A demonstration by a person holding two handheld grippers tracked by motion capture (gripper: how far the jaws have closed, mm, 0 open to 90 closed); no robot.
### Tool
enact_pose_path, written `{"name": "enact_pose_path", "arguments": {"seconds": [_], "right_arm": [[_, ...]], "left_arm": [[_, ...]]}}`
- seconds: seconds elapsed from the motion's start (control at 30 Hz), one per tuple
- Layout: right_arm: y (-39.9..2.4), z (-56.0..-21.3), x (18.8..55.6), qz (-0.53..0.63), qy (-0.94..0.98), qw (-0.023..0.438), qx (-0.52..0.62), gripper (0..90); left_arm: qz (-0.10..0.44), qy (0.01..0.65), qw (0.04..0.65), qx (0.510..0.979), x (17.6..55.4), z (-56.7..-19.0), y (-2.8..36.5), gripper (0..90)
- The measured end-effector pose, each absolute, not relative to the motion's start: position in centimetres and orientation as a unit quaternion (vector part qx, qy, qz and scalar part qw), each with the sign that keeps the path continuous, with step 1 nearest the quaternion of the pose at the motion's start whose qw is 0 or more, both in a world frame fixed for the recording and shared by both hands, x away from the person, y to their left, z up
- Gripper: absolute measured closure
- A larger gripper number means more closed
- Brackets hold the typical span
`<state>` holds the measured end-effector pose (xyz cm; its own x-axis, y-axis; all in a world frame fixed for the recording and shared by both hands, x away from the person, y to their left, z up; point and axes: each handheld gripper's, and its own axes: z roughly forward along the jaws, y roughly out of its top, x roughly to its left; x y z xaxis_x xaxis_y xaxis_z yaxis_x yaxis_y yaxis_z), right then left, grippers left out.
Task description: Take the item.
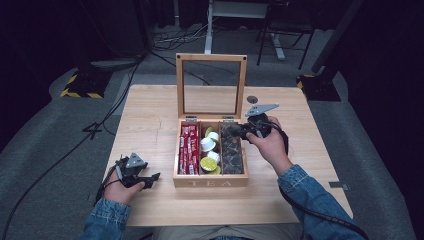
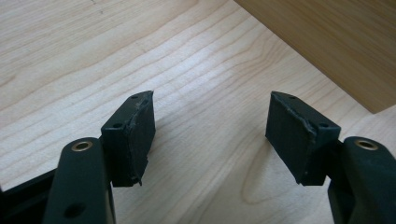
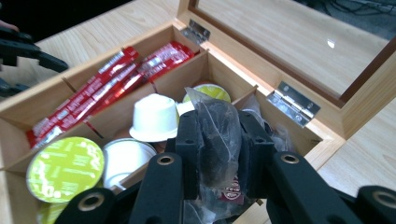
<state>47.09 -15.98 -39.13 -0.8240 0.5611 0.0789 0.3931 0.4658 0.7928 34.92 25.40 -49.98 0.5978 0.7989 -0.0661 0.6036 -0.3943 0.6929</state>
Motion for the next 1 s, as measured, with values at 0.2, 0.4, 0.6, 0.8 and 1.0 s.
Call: {"name": "enact_pose_path", "arguments": {"seconds": [0.2, 0.4, 0.6, 0.8, 1.0], "right_arm": [[-16.9, -37.8, 46.1, 0.449, 0.845, 0.103, 0.272, 73.5], [-18.4, -36.7, 45.4, 0.451, 0.841, 0.113, 0.277, 73.3], [-19.9, -36.0, 44.8, 0.452, 0.837, 0.121, 0.284, 73.2], [-21.3, -35.5, 44.2, 0.449, 0.836, 0.127, 0.289, 73.1], [-22.7, -35.1, 43.6, 0.448, 0.833, 0.133, 0.296, 73.0]], "left_arm": [[0.143, 0.424, 0.357, 0.820, 35.1, -50.2, 25.7, 32.6], [0.148, 0.417, 0.358, 0.822, 35.4, -50.3, 26.0, 32.1], [0.150, 0.415, 0.356, 0.823, 35.4, -50.3, 25.8, 30.5], [0.152, 0.410, 0.352, 0.828, 35.4, -50.3, 25.7, 28.5], [0.156, 0.407, 0.348, 0.830, 35.4, -50.3, 25.6, 27.3]]}}
